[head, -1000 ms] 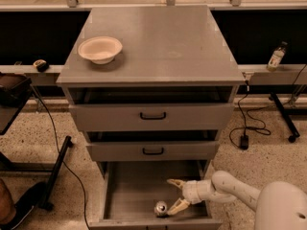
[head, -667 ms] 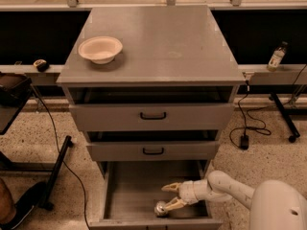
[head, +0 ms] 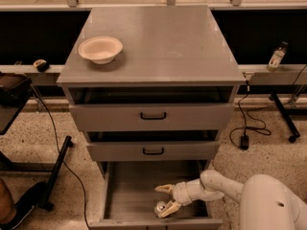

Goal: Pick 7up can from bottom drawer and place on counter

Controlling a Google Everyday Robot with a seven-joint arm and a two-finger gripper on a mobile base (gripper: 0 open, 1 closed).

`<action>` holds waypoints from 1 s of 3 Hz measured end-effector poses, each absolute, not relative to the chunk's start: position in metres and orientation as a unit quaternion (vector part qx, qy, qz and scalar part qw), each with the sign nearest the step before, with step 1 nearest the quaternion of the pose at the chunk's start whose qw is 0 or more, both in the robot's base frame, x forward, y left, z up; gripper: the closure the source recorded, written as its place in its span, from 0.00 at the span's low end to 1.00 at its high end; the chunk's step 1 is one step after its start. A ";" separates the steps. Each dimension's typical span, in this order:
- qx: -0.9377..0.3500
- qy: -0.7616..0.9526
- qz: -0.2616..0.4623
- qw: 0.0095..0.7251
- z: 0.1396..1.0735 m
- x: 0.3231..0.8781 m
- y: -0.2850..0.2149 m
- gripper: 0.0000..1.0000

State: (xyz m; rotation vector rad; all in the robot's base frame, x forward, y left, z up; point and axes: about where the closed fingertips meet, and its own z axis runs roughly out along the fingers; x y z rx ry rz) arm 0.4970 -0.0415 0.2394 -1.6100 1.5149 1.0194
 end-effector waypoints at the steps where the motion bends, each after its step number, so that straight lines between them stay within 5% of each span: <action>1: -0.616 0.574 0.413 0.348 0.234 0.490 -0.034 0.27; 3: -0.619 0.547 0.420 0.376 0.217 0.492 -0.027 0.33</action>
Offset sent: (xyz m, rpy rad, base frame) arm -0.0021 0.0147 -0.0267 0.1124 -0.0219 0.0422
